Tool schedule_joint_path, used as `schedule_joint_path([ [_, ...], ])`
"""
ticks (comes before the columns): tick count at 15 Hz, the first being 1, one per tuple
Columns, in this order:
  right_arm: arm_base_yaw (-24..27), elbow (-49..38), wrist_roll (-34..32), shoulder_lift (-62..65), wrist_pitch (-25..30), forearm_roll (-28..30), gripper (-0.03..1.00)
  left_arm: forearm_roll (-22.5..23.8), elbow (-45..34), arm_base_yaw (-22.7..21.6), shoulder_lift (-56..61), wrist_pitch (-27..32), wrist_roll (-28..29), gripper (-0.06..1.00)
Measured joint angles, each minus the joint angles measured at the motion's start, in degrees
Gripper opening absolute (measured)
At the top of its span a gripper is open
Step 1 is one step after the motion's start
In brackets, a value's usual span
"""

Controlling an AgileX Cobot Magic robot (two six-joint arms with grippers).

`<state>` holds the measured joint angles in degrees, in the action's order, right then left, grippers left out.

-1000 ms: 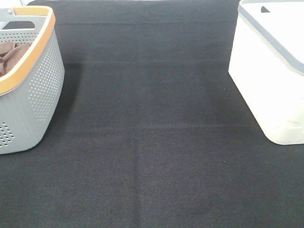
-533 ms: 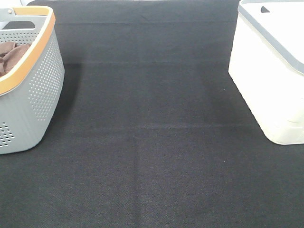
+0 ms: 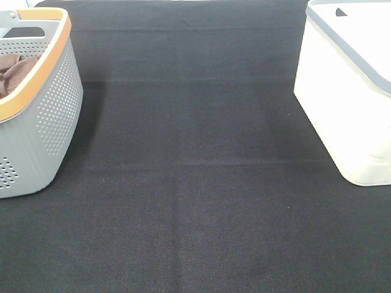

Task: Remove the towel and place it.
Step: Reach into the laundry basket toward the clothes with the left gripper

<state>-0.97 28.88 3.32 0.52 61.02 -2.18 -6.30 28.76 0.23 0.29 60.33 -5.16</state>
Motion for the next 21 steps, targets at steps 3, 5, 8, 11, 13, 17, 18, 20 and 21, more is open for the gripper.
schedule_joint_path([
  [3,0.0,0.0,0.0,0.0,0.0,0.0,0.67,0.0,0.0,0.0,0.0,0.0,0.0,0.69],
  [5,0.0,0.0,0.0,0.0,0.0,0.0,0.67,0.0,0.0,0.0,0.0,0.0,0.0,0.69],
  [8,0.0,0.0,0.0,0.0,0.0,0.0,0.67,0.0,0.0,0.0,0.0,0.0,0.0,0.69],
  [11,0.0,0.0,0.0,0.0,0.0,0.0,0.67,0.0,0.0,0.0,0.0,0.0,0.0,0.69],
  [13,0.0,0.0,0.0,0.0,0.0,0.0,0.67,0.0,0.0,0.0,0.0,0.0,0.0,0.69],
  [17,0.0,0.0,0.0,0.0,0.0,0.0,0.67,0.0,0.0,0.0,0.0,0.0,0.0,0.69],
  [18,0.0,0.0,0.0,0.0,0.0,0.0,0.67,0.0,0.0,0.0,0.0,0.0,0.0,0.69],
  [20,0.0,0.0,0.0,0.0,0.0,0.0,0.67,0.0,0.0,0.0,0.0,0.0,0.0,0.69],
  [21,0.0,0.0,0.0,0.0,0.0,0.0,0.67,0.0,0.0,0.0,0.0,0.0,0.0,0.69],
])
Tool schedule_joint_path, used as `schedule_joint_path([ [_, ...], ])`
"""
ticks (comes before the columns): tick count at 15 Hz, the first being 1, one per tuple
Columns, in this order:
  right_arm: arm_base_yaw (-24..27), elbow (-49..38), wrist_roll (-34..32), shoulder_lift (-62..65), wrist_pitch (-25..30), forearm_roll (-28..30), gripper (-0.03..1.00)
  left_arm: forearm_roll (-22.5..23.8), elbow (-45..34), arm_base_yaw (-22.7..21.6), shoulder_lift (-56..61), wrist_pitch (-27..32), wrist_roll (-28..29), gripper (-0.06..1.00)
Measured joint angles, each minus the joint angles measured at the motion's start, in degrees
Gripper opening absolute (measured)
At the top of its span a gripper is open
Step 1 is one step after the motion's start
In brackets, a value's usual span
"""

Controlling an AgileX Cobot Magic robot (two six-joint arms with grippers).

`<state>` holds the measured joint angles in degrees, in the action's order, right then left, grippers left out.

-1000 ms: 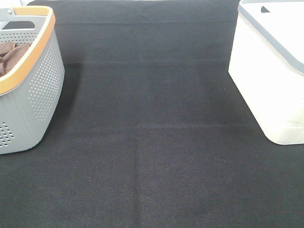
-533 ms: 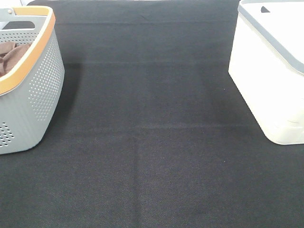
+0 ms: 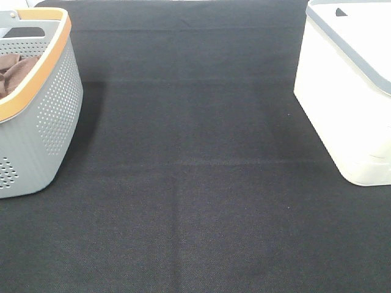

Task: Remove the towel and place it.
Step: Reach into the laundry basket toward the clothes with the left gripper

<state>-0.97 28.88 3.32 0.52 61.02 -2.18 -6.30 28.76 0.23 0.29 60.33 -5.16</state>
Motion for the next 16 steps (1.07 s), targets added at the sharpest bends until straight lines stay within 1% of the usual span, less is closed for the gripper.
schedule_joint_path([
  [5,0.0,0.0,0.0,0.0,0.0,0.0,0.67,-0.8,0.0,0.0,0.0,0.0,0.0,0.69],
  [7,0.0,0.0,0.0,0.0,0.0,0.0,0.67,0.63,0.29,0.0,0.0,-0.69,1.49,0.69],
  [9,0.0,0.0,0.0,0.0,0.0,0.0,0.67,5.79,1.03,0.0,-0.74,-5.27,5.44,0.69],
  [11,0.0,0.0,0.0,0.0,0.0,0.0,0.67,11.34,1.2,0.0,-4.53,-11.46,11.29,0.69],
  [12,0.0,0.0,0.0,0.0,0.0,0.0,0.67,11.34,1.2,0.0,-4.53,-11.46,11.29,0.69],
  [13,0.0,0.0,0.0,0.0,0.0,0.0,0.67,14.27,1.6,0.0,-8.54,-17.13,15.47,0.69],
  [15,0.0,0.0,0.0,0.0,0.0,0.0,0.67,17.19,3.5,0.0,-16.27,-22.92,19.14,0.69],
  [16,0.0,0.0,0.0,0.0,0.0,0.0,0.67,18.51,5.1,0.0,-20.91,-24.52,20.0,0.68],
])
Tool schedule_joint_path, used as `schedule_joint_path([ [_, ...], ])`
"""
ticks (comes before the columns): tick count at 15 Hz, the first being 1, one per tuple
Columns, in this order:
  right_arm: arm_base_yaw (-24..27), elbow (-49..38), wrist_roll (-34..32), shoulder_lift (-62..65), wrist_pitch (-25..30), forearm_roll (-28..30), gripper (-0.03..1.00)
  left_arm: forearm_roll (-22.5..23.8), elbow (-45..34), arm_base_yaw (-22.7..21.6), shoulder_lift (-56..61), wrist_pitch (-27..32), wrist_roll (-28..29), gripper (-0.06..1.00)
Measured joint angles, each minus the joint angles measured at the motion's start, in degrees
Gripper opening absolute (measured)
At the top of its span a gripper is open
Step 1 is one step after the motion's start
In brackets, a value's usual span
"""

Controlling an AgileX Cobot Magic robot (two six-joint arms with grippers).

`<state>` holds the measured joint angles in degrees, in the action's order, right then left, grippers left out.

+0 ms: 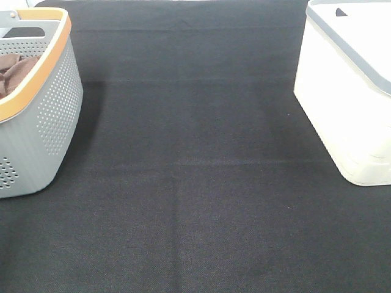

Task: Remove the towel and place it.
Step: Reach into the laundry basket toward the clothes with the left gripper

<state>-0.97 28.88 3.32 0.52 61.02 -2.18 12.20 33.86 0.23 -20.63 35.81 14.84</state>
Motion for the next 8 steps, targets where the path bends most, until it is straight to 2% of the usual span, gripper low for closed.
schedule_joint_path([
  [5,0.0,0.0,0.0,0.0,0.0,0.0,0.67,2.35,14.38,0.0,-27.33,-0.29,2.52,0.65],
  [8,0.0,0.0,0.0,0.0,0.0,0.06,0.67,2.41,23.09,0.0,-42.34,5.1,6.19,0.64],
])
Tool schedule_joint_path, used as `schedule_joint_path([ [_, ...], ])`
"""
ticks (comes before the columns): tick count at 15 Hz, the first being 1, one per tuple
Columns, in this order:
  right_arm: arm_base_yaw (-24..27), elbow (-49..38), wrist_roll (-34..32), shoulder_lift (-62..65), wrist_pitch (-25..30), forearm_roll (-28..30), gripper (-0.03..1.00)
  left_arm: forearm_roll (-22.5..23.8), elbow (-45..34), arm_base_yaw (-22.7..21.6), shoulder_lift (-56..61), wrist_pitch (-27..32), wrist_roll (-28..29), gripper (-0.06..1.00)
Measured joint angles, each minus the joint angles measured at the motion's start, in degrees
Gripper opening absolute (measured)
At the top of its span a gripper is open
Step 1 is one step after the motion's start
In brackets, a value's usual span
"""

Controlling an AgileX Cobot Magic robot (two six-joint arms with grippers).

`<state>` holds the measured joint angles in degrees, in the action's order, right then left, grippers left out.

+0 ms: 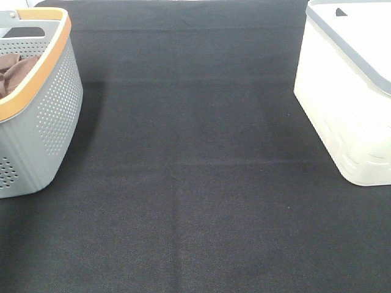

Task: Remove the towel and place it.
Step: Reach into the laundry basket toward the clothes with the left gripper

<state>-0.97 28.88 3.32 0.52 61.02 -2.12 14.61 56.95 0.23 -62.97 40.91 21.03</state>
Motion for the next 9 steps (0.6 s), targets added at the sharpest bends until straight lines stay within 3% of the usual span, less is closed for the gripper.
schedule_joint_path([
  [2,0.0,0.0,0.0,0.0,0.0,0.06,0.67,0.06,7.28,0.0,-11.06,5.04,0.57,0.64],
  [7,0.0,0.0,0.0,0.0,0.0,0.06,0.67,0.11,18.85,-0.11,-26.76,9.57,-0.23,0.64],
  [9,0.0,0.0,0.0,0.0,0.0,0.06,0.67,-0.92,28.19,-3.04,-34.78,14.44,-1.43,0.64],
])
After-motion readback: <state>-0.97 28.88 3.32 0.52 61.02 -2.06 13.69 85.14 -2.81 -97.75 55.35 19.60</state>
